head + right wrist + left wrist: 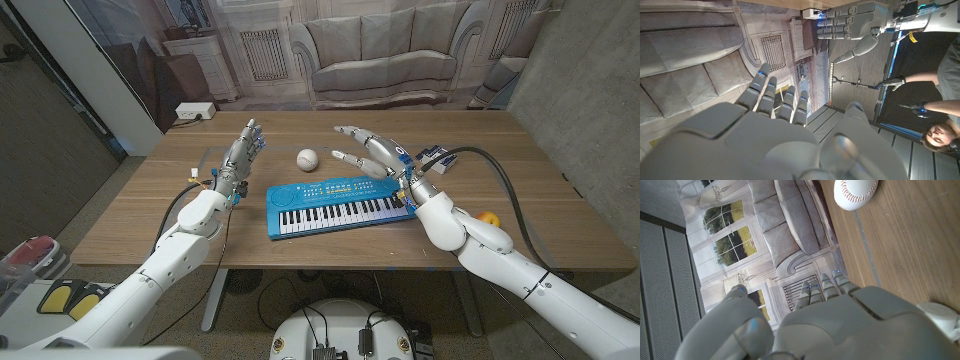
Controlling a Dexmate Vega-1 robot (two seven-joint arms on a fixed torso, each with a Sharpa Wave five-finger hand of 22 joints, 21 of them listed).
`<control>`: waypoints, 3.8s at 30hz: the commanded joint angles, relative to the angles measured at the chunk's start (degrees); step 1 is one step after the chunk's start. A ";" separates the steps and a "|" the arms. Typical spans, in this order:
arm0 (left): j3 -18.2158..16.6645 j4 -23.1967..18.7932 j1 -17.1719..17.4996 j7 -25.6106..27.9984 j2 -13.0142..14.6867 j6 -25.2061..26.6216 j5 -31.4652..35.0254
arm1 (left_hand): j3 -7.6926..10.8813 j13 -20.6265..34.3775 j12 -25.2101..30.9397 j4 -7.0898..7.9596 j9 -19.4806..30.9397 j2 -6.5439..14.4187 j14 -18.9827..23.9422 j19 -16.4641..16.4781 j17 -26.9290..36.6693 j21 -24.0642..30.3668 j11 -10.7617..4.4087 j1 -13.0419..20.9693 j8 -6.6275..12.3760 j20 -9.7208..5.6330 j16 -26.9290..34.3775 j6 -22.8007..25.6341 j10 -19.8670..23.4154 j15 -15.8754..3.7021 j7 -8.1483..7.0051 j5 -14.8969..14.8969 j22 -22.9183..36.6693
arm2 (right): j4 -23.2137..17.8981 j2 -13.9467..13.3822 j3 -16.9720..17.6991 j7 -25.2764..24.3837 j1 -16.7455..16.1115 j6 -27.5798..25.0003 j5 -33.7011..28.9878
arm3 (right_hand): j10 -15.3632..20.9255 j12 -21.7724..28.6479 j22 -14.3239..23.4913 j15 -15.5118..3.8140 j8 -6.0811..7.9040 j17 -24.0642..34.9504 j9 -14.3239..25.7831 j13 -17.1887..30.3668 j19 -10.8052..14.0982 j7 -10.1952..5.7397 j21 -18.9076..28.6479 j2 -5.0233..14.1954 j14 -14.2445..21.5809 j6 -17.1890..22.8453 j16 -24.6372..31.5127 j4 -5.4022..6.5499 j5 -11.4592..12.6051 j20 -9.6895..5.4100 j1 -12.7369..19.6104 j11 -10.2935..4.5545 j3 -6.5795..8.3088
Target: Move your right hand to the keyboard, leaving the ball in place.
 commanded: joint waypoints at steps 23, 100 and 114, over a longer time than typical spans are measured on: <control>-0.65 -1.14 1.04 -0.32 0.86 0.07 -0.51 | -0.47 0.34 -0.14 -0.03 0.33 0.52 -0.37 -0.24 0.25 -0.07 -0.25 0.46 -0.22 -2.38 -0.05 0.96 0.43 -0.05 0.03 -0.49 0.35 | -3.72 -1.77 -4.32 3.89 1.10 -8.65 -7.99 | -1.39 -0.37 0.22 -1.99 -0.03 -0.11 0.27 0.37 -1.30 -1.09 -3.07 -0.91 -4.02 0.32 -0.83 -2.17 0.28 2.39 3.27 -0.18 0.40; -0.84 -2.32 1.98 -0.07 1.44 0.65 -0.60 | -1.04 0.35 -0.26 -0.05 0.34 1.00 -0.19 -0.58 0.24 -0.14 -0.60 0.91 -0.41 -2.10 -0.04 1.19 0.63 -0.12 0.00 -1.13 0.35 | -0.58 -1.25 -13.65 12.02 5.04 -19.93 -17.87 | -2.21 -0.48 0.41 -4.65 -0.73 0.10 0.34 0.39 -2.94 -0.45 -6.31 -0.33 -5.66 -0.93 -0.43 -2.35 0.48 2.94 4.32 -0.41 0.51; -1.12 -3.67 2.60 0.68 1.88 1.18 -0.46 | -1.14 0.35 -0.26 -0.06 0.34 1.05 -0.16 -0.59 0.24 -0.14 -0.69 0.99 -0.43 -2.14 -0.04 1.21 0.70 -0.13 -0.04 -1.21 0.35 | 0.49 -0.86 -13.98 11.56 5.98 -18.94 -16.97 | -1.98 -0.35 0.43 -4.95 -0.69 0.12 0.35 0.39 -2.97 -0.51 -6.63 -0.24 -5.53 -0.91 -0.33 -2.32 0.48 3.03 4.35 -0.42 0.49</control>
